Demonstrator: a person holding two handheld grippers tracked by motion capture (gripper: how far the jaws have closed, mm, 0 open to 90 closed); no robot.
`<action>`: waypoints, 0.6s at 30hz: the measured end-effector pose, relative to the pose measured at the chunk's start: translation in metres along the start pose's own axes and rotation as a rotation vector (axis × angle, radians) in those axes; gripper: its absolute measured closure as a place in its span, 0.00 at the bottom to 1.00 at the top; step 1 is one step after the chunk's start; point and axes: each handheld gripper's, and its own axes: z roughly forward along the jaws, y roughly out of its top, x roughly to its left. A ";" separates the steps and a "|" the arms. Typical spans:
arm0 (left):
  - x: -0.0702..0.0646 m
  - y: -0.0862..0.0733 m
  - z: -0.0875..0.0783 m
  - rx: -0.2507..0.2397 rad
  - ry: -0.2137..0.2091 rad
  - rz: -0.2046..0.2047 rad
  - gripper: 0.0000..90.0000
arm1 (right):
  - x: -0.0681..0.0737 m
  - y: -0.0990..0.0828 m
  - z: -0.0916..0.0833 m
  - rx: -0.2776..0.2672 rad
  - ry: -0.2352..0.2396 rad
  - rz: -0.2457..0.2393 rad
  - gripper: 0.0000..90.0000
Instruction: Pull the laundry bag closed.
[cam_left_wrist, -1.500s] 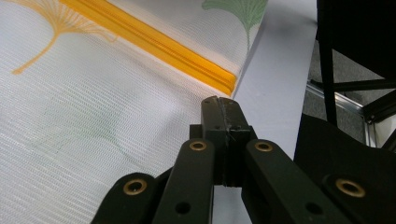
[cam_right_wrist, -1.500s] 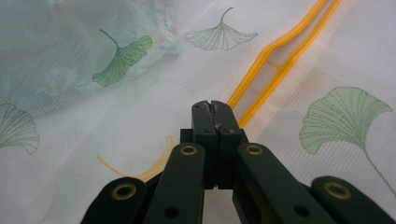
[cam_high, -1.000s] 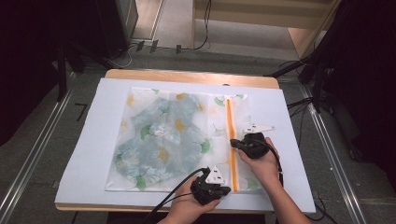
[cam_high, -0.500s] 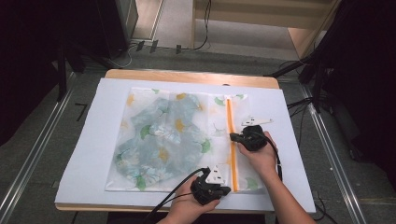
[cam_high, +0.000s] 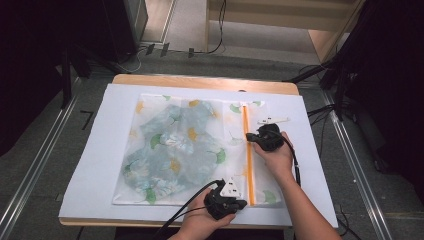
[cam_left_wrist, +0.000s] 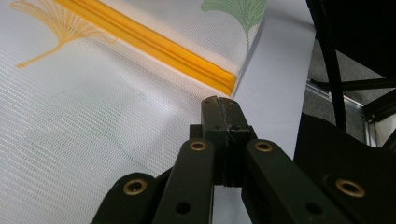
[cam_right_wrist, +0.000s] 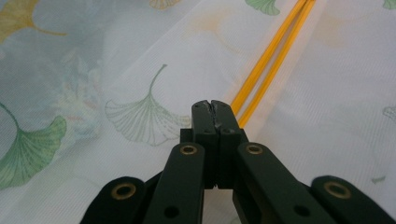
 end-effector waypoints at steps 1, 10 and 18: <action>0.000 0.000 0.000 0.003 0.001 0.001 1.00 | -0.001 0.001 0.002 0.001 -0.002 -0.002 1.00; -0.001 0.000 0.000 0.003 0.006 0.002 1.00 | -0.013 0.016 0.019 0.002 -0.017 0.024 1.00; -0.001 0.000 0.000 -0.001 0.007 0.005 1.00 | -0.024 0.027 0.033 0.004 -0.030 0.061 1.00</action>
